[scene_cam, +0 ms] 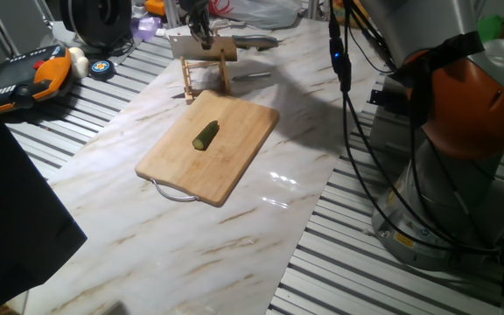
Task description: Cut the cucumber into segments
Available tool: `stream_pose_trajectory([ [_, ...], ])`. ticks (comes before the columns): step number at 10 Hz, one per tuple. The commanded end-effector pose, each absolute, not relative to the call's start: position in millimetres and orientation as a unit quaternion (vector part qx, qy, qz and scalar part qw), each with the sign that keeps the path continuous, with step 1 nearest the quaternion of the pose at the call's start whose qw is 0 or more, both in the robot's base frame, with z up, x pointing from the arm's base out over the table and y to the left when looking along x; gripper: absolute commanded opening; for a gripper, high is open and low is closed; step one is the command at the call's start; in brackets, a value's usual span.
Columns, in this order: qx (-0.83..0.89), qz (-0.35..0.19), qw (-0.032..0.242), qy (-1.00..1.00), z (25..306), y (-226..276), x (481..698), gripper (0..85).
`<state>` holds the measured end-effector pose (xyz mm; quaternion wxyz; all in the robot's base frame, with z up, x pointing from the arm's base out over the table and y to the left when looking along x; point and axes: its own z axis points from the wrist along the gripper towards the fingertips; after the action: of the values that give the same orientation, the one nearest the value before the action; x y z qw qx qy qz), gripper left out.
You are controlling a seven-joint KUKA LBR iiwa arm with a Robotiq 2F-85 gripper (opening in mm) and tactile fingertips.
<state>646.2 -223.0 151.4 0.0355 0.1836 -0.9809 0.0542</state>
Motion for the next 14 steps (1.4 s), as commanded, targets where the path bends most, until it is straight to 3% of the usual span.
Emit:
stream_pose_trajectory([
  [1, 0.179, 0.054, 0.035, -0.982, 153, -221, 644, 0.7],
  [5, 0.154, 0.049, 0.034, -0.986, 161, -213, 634, 0.7],
  [14, 0.152, 0.064, 0.043, -0.985, 167, -229, 632, 0.7],
])
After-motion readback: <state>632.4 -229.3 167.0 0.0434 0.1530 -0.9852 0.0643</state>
